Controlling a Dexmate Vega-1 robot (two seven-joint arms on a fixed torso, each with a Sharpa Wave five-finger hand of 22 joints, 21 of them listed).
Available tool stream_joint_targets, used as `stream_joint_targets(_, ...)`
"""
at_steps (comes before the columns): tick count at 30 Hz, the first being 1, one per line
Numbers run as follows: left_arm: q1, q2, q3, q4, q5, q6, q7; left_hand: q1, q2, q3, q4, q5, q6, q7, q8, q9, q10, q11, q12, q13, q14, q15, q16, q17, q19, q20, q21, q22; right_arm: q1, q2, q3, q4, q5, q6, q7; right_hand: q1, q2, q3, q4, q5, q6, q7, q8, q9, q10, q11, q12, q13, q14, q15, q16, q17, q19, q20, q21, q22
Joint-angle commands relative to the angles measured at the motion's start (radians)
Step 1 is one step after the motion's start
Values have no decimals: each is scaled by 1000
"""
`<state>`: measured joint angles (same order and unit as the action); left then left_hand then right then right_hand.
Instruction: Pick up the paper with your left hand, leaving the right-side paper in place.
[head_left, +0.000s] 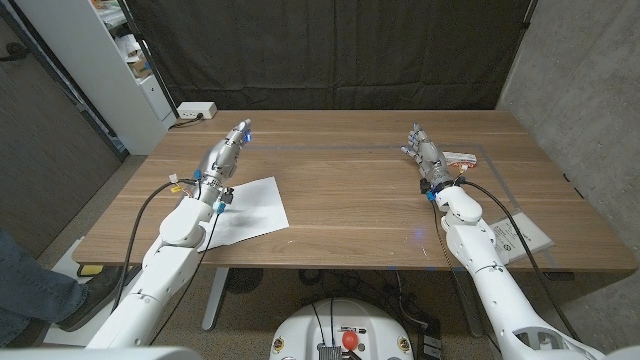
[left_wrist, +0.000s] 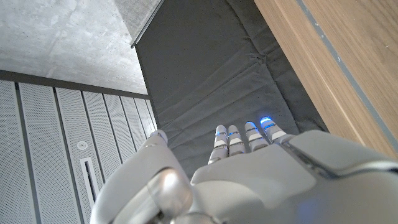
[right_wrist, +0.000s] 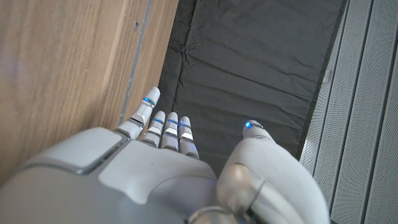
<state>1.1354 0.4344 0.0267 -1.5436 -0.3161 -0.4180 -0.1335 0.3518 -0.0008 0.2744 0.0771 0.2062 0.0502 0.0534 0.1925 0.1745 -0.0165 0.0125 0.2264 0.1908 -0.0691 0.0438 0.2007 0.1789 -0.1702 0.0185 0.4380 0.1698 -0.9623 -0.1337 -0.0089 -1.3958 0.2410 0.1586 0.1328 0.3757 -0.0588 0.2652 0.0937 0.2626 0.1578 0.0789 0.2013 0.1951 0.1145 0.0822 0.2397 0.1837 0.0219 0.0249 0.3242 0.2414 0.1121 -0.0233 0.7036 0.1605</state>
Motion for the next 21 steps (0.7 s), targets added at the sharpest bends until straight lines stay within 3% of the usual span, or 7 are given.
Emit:
stream_joint_targets(1, 24, 15, -20, -12, -10, -25, -30, 3, 6, 2, -6, -3, 10, 2, 6, 4, 9, 3, 6, 3, 4, 1, 3, 2, -46, 5, -7, 3, -19, -11, -2, -35, -3, -3, -18, -1, 9, 0, -4, 6, 12, 0, 3, 2, 11, -1, -1, 3, 5, 4, -4, 1, 9, -3, -3, 3)
stream_joint_targets(21, 78, 52, -67, -54, 53, -37, -13, 6, 7, 1, -14, -6, 19, 2, 5, 4, 20, 0, 6, 3, 19, 1, 4, 3, -19, 5, -11, 4, 7, 0, -20, -5, -5, 17, -29, -2, 12, -1, -5, 7, 14, -2, 2, 0, 15, -3, -6, 3, 7, 3, -8, -2, 13, -2, -15, 3)
